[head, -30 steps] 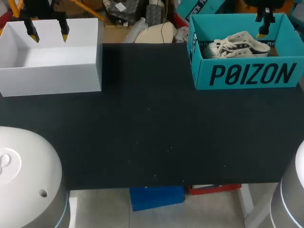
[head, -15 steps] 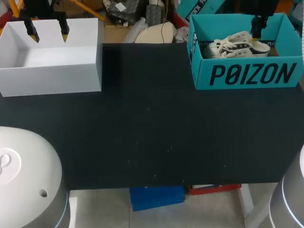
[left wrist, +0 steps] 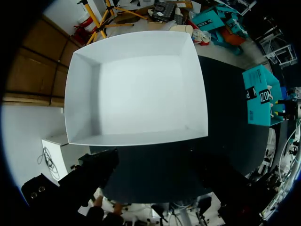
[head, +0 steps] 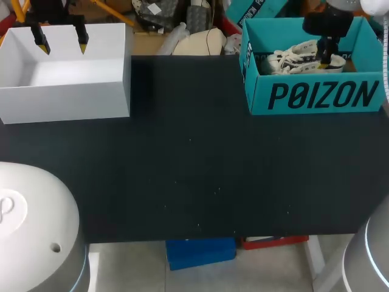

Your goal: Take the shoe out of the shoebox, open the shoe tongue, remove and reinsert the insole, then place the shoe into the shoebox

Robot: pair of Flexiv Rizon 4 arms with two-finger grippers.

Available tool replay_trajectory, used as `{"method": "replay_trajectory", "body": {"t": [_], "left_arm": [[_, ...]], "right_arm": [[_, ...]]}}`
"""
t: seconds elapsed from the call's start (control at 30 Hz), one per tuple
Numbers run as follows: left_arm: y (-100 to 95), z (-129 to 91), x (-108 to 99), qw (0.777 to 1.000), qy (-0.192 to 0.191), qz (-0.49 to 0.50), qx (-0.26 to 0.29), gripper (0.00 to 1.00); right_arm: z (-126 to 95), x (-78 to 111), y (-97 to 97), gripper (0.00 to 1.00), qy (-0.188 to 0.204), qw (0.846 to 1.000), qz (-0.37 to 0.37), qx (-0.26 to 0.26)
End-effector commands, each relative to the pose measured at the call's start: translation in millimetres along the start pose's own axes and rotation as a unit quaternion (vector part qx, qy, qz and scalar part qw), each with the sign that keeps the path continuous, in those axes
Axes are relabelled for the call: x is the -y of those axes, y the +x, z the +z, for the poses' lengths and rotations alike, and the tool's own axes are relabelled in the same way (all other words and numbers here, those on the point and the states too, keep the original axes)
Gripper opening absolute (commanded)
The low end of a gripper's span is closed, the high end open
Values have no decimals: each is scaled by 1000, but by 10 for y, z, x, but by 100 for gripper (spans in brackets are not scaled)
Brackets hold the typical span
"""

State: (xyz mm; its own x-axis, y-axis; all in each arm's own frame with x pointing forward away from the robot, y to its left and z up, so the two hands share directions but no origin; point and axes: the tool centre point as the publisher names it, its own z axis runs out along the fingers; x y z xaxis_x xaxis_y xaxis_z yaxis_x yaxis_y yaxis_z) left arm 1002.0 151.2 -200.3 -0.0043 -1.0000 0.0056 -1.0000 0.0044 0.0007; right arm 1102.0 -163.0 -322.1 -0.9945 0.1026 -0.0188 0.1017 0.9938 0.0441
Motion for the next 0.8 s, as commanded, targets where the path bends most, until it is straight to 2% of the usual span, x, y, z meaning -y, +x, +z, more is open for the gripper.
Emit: {"method": "replay_trajectory", "body": {"t": [0.03,0.3,0.57,0.8], "left_arm": [[8,-4,-6,1000,-1,-1,2,100],[8,-4,-6,1000,-1,-1,2,100],[8,-4,-6,1000,-1,-1,2,100],[8,-4,-6,1000,-1,-1,2,100]], "right_arm": [[211,-26,-108,49,9,1000,-6,-16],[456,-53,-164,49,11,999,-9,-29],[651,-92,-189,39,12,999,-6,-38],[753,-102,-146,40,10,999,2,-44]]}}
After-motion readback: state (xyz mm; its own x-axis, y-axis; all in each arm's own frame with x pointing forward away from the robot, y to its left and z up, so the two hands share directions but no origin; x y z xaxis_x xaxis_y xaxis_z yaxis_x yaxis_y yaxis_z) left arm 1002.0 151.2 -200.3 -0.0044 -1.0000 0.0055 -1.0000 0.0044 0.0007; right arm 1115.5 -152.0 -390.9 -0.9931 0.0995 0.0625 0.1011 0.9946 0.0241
